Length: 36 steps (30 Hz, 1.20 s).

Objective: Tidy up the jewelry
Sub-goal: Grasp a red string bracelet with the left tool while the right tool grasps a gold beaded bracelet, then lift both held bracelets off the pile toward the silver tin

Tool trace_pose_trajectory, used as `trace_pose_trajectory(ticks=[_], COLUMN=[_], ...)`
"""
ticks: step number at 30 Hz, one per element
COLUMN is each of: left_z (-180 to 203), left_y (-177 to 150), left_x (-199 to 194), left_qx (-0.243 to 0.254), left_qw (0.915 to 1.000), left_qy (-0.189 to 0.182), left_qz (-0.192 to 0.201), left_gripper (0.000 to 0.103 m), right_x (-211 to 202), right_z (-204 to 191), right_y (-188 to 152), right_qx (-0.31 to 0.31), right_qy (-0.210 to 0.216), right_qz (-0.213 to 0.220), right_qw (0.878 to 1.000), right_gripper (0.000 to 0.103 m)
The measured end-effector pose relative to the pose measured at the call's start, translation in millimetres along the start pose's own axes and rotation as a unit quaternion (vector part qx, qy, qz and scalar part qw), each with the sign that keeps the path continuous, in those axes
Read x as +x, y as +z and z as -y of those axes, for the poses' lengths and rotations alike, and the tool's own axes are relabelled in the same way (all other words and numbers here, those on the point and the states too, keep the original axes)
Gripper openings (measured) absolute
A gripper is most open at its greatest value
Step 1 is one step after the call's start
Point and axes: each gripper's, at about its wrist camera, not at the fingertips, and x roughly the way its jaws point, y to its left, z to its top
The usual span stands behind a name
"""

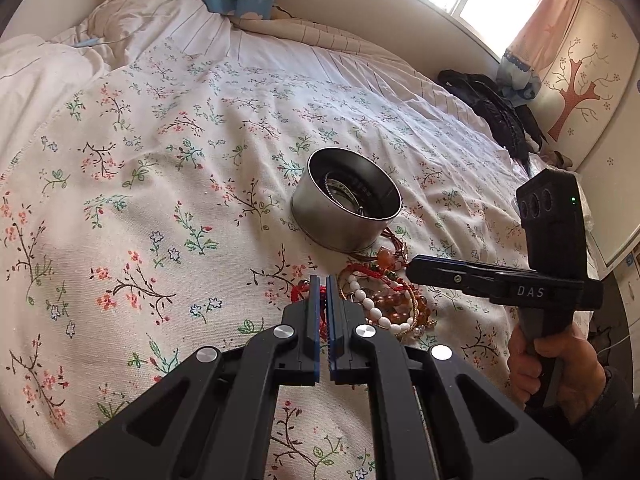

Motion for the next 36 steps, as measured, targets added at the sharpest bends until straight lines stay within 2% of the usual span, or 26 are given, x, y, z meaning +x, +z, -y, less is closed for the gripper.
trace_pose_trajectory(ticks=[1,4,5,7,13,18,19,21,22,23,24,25,26,28,30,36], left_z=[0,0,0,0,0,2,3,4,5,6,6,5,5,6,4,-4], left_y=[0,0,0,1,1,2,2,2,2,2,2,2,2,2,2,3], left_x=[0,0,0,0,0,2,3,3,3,4,4,5,5,5,6,3], left_qx=[0.0,0.0,-0.001,-0.001,-0.002,-0.002,-0.002,0.0,0.001,0.002,0.002,0.001,0.0,0.002,0.0,-0.016], left_qw=[1.0,1.0,1.0,1.0,1.0,1.0,1.0,1.0,1.0,1.0,1.0,1.0,1.0,1.0,1.0,0.9999], left_qy=[0.0,0.0,0.0,0.0,0.001,0.001,0.0,-0.001,-0.001,-0.001,0.0,-0.001,-0.001,-0.001,0.002,-0.002], left_qz=[0.0,0.0,0.0,0.0,0.001,0.0,0.0,0.001,0.001,0.0,-0.001,-0.002,-0.002,0.0,-0.002,0.002], left_gripper=[0.003,0.003,0.003,0.003,0.003,0.003,0.003,0.003,0.003,0.003,0.003,0.003,0.003,0.003,0.003,0.003], right_x=[4,19,22,17,-22,-39,-43,-53,-54,-44,-30,-24,-29,-43,-49,-65], right_z=[0,0,0,-3,-20,-20,-19,-18,-22,-24,-21,-12,-9,-10,-2,4], right_y=[1,0,0,-1,-3,-4,-4,-3,-4,-6,-10,-12,-12,-9,-9,-5], right_qx=[-0.001,-0.005,-0.008,-0.013,-0.037,-0.035,-0.03,-0.022,-0.036,-0.058,-0.075,-0.062,-0.05,-0.046,-0.017,0.013], right_qy=[-0.004,-0.015,-0.022,-0.012,0.034,0.048,0.062,0.123,0.076,-0.024,-0.108,-0.111,-0.083,-0.063,-0.026,0.045], right_qz=[-0.006,-0.032,-0.037,-0.027,0.041,0.064,0.072,0.086,0.085,0.065,0.036,0.017,0.026,0.054,0.066,0.098], right_qw=[1.0,0.999,0.999,0.999,0.998,0.996,0.995,0.988,0.993,0.996,0.991,0.992,0.995,0.996,0.997,0.994], right_gripper=[0.044,0.026,0.017,0.01,0.009,0.009,0.009,0.009,0.009,0.009,0.009,0.009,0.009,0.009,0.009,0.009])
